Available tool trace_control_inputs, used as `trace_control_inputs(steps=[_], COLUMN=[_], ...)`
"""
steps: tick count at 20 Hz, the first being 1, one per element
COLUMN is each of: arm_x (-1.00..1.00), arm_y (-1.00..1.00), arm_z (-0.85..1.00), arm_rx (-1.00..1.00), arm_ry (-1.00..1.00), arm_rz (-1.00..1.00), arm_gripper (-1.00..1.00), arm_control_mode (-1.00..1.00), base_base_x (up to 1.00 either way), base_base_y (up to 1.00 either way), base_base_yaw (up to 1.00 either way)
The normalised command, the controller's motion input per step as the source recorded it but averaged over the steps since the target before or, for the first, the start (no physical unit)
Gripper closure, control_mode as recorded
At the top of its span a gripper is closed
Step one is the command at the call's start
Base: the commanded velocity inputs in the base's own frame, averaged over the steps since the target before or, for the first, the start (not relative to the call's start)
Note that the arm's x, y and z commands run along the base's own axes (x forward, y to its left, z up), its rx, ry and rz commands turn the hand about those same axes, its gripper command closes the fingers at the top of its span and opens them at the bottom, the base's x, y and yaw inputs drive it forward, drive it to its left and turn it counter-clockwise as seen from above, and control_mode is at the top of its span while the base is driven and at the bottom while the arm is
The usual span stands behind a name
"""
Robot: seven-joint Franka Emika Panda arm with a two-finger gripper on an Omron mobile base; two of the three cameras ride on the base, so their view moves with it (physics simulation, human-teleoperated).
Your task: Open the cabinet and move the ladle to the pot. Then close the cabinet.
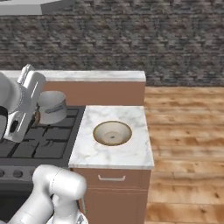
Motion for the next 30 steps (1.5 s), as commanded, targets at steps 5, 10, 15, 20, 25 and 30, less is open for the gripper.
trace_control_inputs(steps=[5,10,15,20,25,30], arm_x=[0.0,0.0,0.0,0.0,0.0,0.0], arm_y=[0.0,0.0,0.0,0.0,0.0,0.0], arm_z=[0.0,0.0,0.0,0.0,0.0,0.0], arm_rx=[0.0,0.0,0.0,0.0,0.0,0.0], arm_ry=[0.0,0.0,0.0,0.0,0.0,0.0], arm_rz=[0.0,0.0,0.0,0.0,0.0,0.0], arm_gripper=[1.0,1.0,1.0,1.0,1.0,1.0], arm_control_mode=[1.0,1.0,1.0,1.0,1.0,1.0], base_base_x=[-0.02,0.84,1.0,1.0,0.97,0.7], base_base_y=[0.01,-0.3,-0.46,-0.07,-0.03,-0.01], base_base_yaw=[0.53,0.31,0.18,-0.12,-0.36,-0.33])
